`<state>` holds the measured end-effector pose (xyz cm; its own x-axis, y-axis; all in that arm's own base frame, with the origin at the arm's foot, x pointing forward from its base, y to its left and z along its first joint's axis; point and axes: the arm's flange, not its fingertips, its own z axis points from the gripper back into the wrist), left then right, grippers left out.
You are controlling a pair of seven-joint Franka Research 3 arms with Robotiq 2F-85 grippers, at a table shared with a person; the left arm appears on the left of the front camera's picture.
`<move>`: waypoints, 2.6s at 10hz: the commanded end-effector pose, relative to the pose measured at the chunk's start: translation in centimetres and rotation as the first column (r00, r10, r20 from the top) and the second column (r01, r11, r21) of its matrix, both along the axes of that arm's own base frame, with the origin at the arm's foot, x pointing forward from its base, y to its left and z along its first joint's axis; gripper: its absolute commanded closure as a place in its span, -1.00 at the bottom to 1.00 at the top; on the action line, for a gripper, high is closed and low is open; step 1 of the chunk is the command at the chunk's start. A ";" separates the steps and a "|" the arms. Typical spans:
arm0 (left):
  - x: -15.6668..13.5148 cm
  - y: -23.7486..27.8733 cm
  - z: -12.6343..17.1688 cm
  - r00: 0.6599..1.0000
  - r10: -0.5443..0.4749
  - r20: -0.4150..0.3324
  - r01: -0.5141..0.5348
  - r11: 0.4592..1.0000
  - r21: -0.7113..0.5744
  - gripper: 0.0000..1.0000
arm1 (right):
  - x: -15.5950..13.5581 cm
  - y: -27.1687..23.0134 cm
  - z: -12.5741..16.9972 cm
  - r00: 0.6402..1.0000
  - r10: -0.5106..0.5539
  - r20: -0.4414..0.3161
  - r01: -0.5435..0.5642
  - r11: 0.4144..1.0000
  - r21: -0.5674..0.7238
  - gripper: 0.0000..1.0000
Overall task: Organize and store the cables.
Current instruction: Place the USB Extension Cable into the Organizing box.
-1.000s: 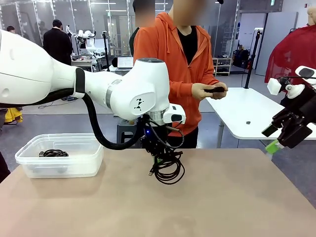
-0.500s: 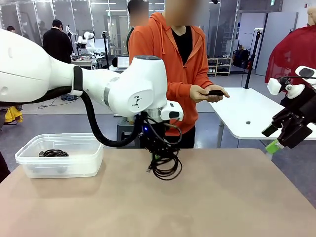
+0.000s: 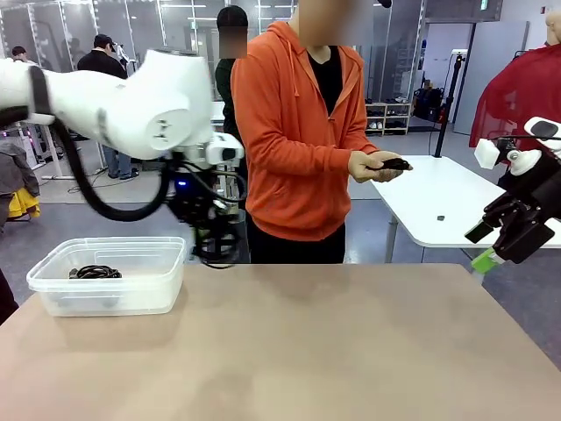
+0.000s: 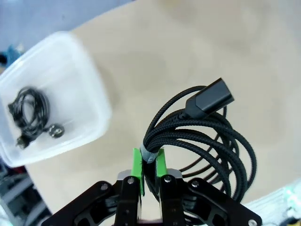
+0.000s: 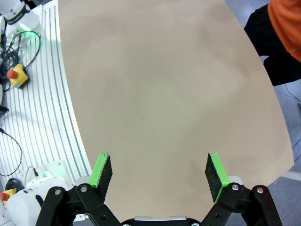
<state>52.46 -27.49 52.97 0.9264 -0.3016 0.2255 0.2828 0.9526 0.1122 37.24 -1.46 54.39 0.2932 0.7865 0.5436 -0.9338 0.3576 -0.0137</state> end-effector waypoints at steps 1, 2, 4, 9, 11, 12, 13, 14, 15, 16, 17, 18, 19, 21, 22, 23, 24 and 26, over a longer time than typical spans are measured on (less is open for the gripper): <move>-1.2 5.2 -1.7 0.983 0.184 0.021 -0.184 0.983 -0.003 0.74 | 0.3 0.2 0.1 1.000 -0.008 0.004 0.008 1.000 0.003 -1.00; -0.7 8.0 -2.0 0.967 0.254 0.039 -0.253 0.967 -0.006 0.74 | 0.3 0.2 0.1 1.000 -0.008 0.004 0.008 1.000 0.003 -1.00; 0.7 12.0 -2.2 0.938 0.344 0.041 -0.343 0.939 -0.036 0.74 | 0.3 0.2 0.1 1.000 -0.008 0.004 0.008 1.000 0.003 -1.00; 4.4 15.6 -3.6 0.931 0.364 -0.014 -0.364 0.929 -0.067 0.74 | 0.3 0.2 0.1 1.000 -0.008 0.004 0.008 1.000 0.003 -1.00; 6.1 16.4 -4.4 0.958 0.286 -0.011 -0.286 0.957 -0.053 0.74 | 0.3 0.2 0.1 1.000 -0.008 0.004 0.008 1.000 0.003 -1.00; 7.1 16.8 -5.0 0.964 0.265 -0.013 -0.265 0.963 -0.044 0.74 | 0.3 0.2 0.1 1.000 -0.008 0.004 0.008 1.000 0.003 -1.00; 8.2 17.2 -5.8 0.966 0.256 -0.035 -0.257 0.965 -0.044 0.74 | 0.3 0.2 0.1 1.000 -0.008 0.004 0.008 1.000 0.003 -1.00; 9.2 17.6 -6.8 0.965 0.255 -0.062 -0.257 0.966 -0.029 0.74 | 0.3 0.2 0.1 1.000 -0.008 0.004 0.008 1.000 0.003 -1.00; 9.9 17.9 -7.7 0.961 0.262 -0.089 -0.268 0.961 -0.064 0.74 | 0.3 0.2 0.1 1.000 -0.008 0.004 0.008 1.000 0.003 -1.00; 10.3 17.9 -8.6 0.961 0.250 -0.121 -0.261 0.962 -0.086 0.74 | 0.3 0.2 0.1 1.000 -0.008 0.004 0.008 1.000 0.003 -1.00; 10.4 17.8 -9.5 0.963 0.232 -0.139 -0.245 0.966 -0.087 0.74 | 0.3 0.2 0.1 1.000 -0.008 0.004 0.008 1.000 0.003 -1.00; 10.7 17.6 -10.7 0.960 0.238 -0.151 -0.252 0.964 -0.083 0.74 | 0.3 0.2 0.1 1.000 -0.008 0.004 0.008 1.000 0.003 -1.00; 10.7 17.5 -11.5 0.958 0.235 -0.165 -0.249 0.966 -0.068 0.74 | 0.3 0.2 0.1 1.000 -0.008 0.004 0.008 1.000 0.003 -1.00; 10.5 17.2 -12.9 0.956 0.232 -0.179 -0.240 0.970 -0.029 0.74 | 0.3 0.2 0.1 1.000 -0.008 0.004 0.008 1.000 0.003 -1.00; 10.4 17.2 -13.3 0.955 0.233 -0.184 -0.243 0.969 -0.035 0.74 | 0.3 0.2 0.1 1.000 -0.008 0.004 0.008 1.000 0.003 -1.00; 10.4 17.2 -13.2 0.954 0.242 -0.176 -0.254 0.966 -0.050 0.47 | 0.3 0.2 0.1 1.000 -0.008 0.004 0.008 1.000 0.003 -1.00; 10.4 17.2 -13.1 0.955 0.243 -0.170 -0.254 0.966 -0.044 0.38 | 0.3 0.2 0.1 1.000 -0.008 0.004 0.008 1.000 0.003 -1.00; 10.3 17.6 -12.9 0.955 0.247 -0.164 -0.256 0.966 -0.040 0.04 | 0.3 0.2 0.1 1.000 -0.008 0.004 0.008 1.000 0.003 -1.00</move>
